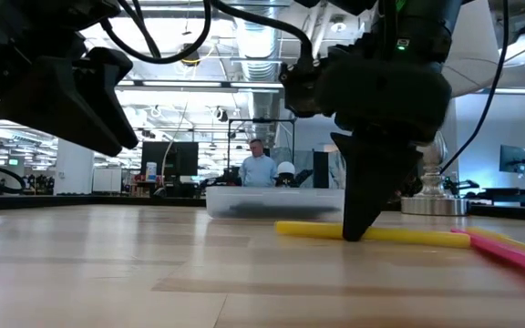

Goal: Pick & place school supplies into a supply box
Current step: Put the left yellow pen into the gray supply box

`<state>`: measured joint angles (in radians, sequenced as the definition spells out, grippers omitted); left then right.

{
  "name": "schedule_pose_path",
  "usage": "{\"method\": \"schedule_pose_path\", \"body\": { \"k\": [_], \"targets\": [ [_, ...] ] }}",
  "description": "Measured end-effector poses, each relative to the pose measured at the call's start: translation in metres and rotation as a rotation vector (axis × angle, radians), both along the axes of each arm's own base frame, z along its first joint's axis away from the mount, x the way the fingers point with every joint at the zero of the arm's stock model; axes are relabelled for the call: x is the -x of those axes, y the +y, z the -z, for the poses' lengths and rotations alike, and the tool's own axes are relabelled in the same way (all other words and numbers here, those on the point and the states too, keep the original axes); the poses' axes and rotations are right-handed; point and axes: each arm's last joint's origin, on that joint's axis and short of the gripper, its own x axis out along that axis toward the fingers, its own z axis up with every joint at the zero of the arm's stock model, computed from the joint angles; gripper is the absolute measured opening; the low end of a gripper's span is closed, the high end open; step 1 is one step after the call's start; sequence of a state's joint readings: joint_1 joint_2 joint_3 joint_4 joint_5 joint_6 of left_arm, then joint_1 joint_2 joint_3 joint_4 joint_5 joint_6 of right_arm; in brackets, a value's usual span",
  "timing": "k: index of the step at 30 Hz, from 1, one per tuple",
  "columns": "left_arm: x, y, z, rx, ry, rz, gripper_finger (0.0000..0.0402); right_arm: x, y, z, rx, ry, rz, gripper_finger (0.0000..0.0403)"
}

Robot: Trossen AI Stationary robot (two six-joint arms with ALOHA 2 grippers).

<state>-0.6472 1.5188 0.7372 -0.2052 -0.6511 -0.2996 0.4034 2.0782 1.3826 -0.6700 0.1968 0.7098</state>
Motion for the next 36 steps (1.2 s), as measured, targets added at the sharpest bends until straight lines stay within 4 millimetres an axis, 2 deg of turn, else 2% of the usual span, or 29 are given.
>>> {"method": "schedule_pose_path", "body": {
  "k": [9, 15, 32, 36],
  "targets": [
    [0.001, 0.001, 0.001, 0.002, 0.012, -0.012, 0.0138, -0.005, 0.000, -0.001, 0.110, -0.034, -0.170, 0.0023],
    [0.001, 0.001, 0.001, 0.001, 0.014, -0.013, 0.0138, -0.007, -0.004, -0.001, 0.181, -0.048, -0.173, 0.0024],
    [0.006, 0.005, 0.005, -0.013, 0.064, -0.044, 0.0138, -0.010, -0.013, -0.003, 0.192, -0.032, -0.216, 0.0022],
    [0.008, 0.006, 0.006, -0.011, 0.077, -0.062, 0.0138, -0.013, -0.010, -0.010, 0.194, -0.038, -0.233, 0.0017]
  ]
}}
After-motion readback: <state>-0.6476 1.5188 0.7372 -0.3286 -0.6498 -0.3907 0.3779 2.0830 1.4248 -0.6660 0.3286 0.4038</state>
